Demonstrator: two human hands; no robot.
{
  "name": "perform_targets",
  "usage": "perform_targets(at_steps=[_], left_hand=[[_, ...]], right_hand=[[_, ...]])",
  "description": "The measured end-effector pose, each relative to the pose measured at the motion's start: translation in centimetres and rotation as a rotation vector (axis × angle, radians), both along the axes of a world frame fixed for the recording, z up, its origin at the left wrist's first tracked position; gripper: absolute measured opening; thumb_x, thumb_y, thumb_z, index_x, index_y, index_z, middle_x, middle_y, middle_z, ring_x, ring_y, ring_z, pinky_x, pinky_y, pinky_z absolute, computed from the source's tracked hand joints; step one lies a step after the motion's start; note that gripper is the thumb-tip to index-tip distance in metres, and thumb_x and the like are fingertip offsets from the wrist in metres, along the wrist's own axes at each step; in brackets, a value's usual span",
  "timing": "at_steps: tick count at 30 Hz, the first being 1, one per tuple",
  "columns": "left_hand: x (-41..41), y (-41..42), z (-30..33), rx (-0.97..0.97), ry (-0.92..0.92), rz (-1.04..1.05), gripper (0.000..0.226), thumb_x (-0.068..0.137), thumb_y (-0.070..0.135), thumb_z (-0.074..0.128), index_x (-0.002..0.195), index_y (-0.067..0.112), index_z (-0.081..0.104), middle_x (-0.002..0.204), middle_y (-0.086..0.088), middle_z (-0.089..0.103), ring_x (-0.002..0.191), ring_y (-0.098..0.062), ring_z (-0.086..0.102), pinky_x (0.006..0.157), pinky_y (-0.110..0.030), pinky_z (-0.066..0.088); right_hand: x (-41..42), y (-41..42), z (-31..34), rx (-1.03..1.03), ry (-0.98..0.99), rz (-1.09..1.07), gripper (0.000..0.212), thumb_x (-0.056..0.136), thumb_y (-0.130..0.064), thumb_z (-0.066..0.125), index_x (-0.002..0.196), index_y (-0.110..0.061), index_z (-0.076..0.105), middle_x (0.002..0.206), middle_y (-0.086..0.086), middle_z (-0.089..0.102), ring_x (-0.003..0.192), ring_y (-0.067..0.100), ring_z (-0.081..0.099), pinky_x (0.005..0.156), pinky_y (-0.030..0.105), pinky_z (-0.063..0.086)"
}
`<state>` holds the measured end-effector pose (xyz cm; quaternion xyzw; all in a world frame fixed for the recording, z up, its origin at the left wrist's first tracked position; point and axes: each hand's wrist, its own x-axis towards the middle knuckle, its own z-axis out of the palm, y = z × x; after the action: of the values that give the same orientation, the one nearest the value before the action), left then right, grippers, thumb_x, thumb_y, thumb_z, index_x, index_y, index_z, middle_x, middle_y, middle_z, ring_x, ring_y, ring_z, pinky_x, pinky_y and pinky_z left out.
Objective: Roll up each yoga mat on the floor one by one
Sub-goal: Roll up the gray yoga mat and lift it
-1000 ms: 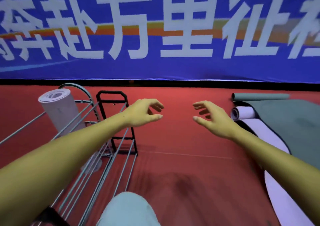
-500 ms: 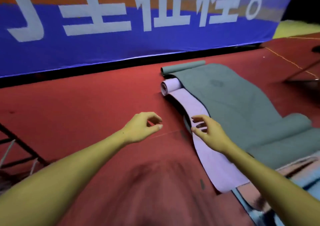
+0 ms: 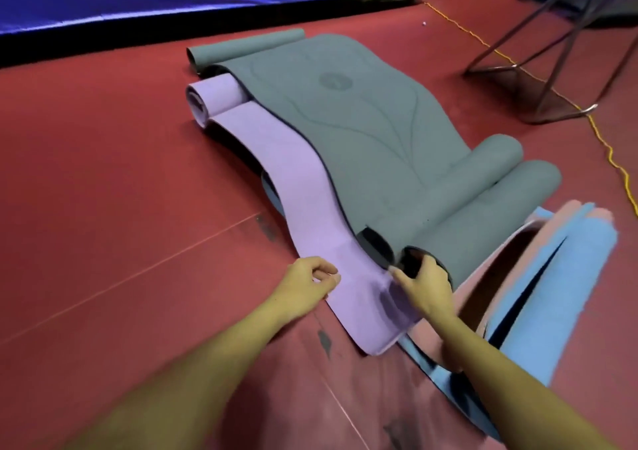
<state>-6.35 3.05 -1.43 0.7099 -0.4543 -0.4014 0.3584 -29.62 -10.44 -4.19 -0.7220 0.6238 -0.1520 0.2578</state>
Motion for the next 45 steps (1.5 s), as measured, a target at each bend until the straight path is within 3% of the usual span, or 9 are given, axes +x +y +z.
perform_targets(at_steps=[9,15,18,22,27,30,36,39,45], left_hand=[[-5.7,-10.1,-3.2,-0.006,0.365,0.232,0.046,0.096,0.031,0.076,0.133,0.013,0.055,0.111,0.002,0.070,0.091,-0.011,0.067,0.071,-0.019,0.051],[-9.1,-14.7,-2.7,0.046,0.771,0.476,0.012,0.095,0.025,0.077,0.100,0.015,0.072,0.084,0.000,0.071,0.067,-0.015,0.063,0.047,-0.017,0.049],[-10.1,-15.5,-2.7,-0.109,0.610,0.426,0.006,0.085,0.022,0.076,0.089,0.018,0.076,0.083,0.003,0.078,0.085,-0.029,0.075,0.078,-0.042,0.064],[-8.7,-12.4,-0.9,-0.254,-0.048,0.140,0.016,0.087,0.034,0.072,0.082,0.025,0.058,0.064,0.024,0.058,0.065,-0.018,0.049,0.065,-0.033,0.046],[-6.2,-7.6,2.7,-0.391,0.364,-0.027,0.008,0.087,0.010,0.083,0.087,0.016,0.078,0.069,0.010,0.068,0.062,-0.006,0.050,0.064,-0.023,0.044],[-4.7,-6.8,2.8,-0.287,0.546,0.186,0.027,0.089,0.040,0.076,0.084,0.013,0.077,0.079,0.004,0.075,0.068,-0.008,0.059,0.068,-0.025,0.053],[-1.4,-8.9,-3.4,0.004,0.280,0.562,0.088,0.061,0.068,0.091,0.123,0.022,0.047,0.117,-0.001,0.060,0.106,-0.026,0.067,0.089,-0.041,0.060],[0.6,-11.4,-3.6,-0.113,0.598,0.784,0.099,0.052,0.042,0.100,0.129,0.014,0.045,0.118,-0.003,0.068,0.103,-0.024,0.073,0.092,-0.050,0.061],[5.1,-11.8,-0.6,-0.309,0.434,0.769,0.028,0.098,0.017,0.072,0.125,0.014,0.068,0.117,0.002,0.076,0.105,-0.020,0.074,0.099,-0.045,0.059]], right_hand=[[2.4,2.0,2.9,-0.561,-0.140,0.210,0.015,0.095,-0.020,0.069,0.109,-0.019,0.065,0.111,-0.005,0.065,0.099,0.018,0.062,0.079,0.036,0.050],[1.2,-3.1,1.9,-0.315,-0.112,0.238,0.042,0.097,-0.019,0.064,0.137,-0.014,0.053,0.138,0.006,0.052,0.126,0.026,0.054,0.099,0.037,0.046],[0.8,-3.5,2.6,-0.259,-0.119,0.193,0.075,0.088,-0.018,0.068,0.155,-0.028,0.036,0.157,0.006,0.032,0.131,0.033,0.051,0.098,0.050,0.051],[-0.8,-5.2,4.4,-0.370,0.301,0.428,0.116,0.068,-0.029,0.086,0.161,-0.047,0.020,0.173,0.011,0.001,0.154,0.050,0.013,0.116,0.071,0.031],[-1.2,-6.2,6.8,-0.768,0.243,0.649,0.051,0.077,-0.051,0.085,0.118,-0.026,0.066,0.136,-0.003,0.064,0.143,0.030,0.047,0.118,0.072,0.022],[-0.5,-5.0,6.7,-0.741,0.046,0.506,0.025,0.083,-0.041,0.067,0.101,-0.024,0.067,0.098,-0.007,0.069,0.104,0.023,0.064,0.120,0.064,0.028],[-0.4,-0.7,4.4,-0.514,-0.120,0.293,0.027,0.087,-0.039,0.078,0.105,-0.030,0.060,0.091,-0.008,0.069,0.085,0.019,0.063,0.110,0.060,0.042],[0.2,2.7,4.8,-0.498,-0.287,0.154,0.037,0.080,-0.041,0.090,0.099,-0.024,0.064,0.086,-0.023,0.065,0.086,0.003,0.057,0.098,0.059,0.051],[2.0,7.4,5.8,-0.492,-0.037,0.554,0.064,0.079,-0.070,0.074,0.126,-0.029,0.063,0.119,-0.021,0.064,0.107,0.018,0.063,0.124,0.061,0.023]])
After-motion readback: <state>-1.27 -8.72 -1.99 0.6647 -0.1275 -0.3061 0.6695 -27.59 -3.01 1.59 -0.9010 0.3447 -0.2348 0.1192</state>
